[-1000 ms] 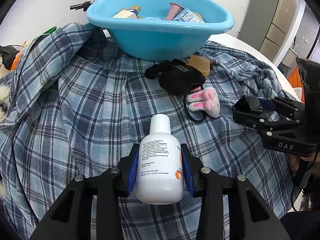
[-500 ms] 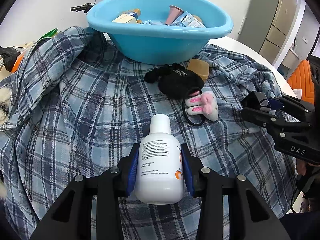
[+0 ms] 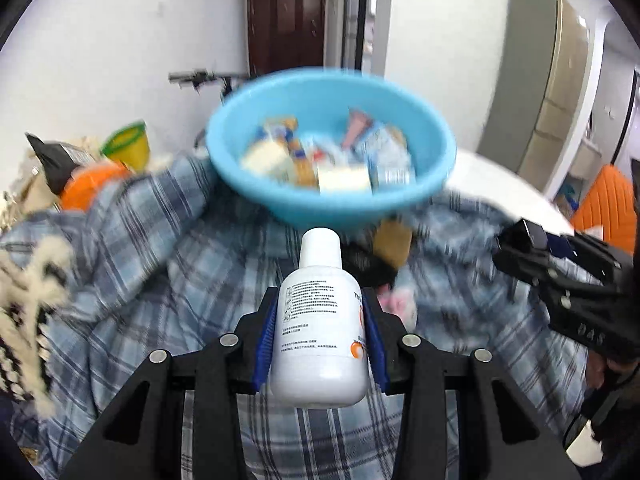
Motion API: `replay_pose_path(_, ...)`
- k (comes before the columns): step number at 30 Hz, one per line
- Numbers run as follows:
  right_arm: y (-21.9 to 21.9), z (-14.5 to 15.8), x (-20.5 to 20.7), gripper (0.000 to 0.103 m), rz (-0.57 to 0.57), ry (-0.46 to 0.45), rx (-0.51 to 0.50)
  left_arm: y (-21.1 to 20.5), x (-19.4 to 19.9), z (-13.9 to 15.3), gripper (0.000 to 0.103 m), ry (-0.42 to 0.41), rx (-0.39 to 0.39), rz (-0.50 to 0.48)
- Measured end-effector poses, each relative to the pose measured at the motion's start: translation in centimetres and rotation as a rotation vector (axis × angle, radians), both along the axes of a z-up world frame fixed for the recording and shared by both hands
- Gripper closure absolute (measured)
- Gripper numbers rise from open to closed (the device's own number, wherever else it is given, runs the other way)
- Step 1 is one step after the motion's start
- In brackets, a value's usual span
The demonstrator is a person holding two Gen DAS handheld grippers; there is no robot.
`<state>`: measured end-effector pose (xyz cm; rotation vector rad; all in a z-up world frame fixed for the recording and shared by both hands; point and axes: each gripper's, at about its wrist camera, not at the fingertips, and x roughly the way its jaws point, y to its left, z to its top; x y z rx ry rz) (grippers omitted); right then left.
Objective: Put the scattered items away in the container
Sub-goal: 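Lift the black box with the right tool while the left tool lifts the bottle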
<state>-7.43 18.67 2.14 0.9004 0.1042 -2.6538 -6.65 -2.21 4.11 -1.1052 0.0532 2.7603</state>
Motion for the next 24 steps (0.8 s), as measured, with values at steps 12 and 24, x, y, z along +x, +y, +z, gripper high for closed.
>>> replay_pose_path(12, -0.4, 6.9, 5.6, 0.055, -0.02, 0.206, -0.044, -0.8, 2.4, 5.9, 0.061, 0.168, 0.02, 0.034)
replay_pose_path(24, 0.0, 6.0, 3.9, 0.055, -0.049, 0.151, -0.067, -1.2, 2.1, 4.8, 0.061, 0.13, 0.03, 0.054)
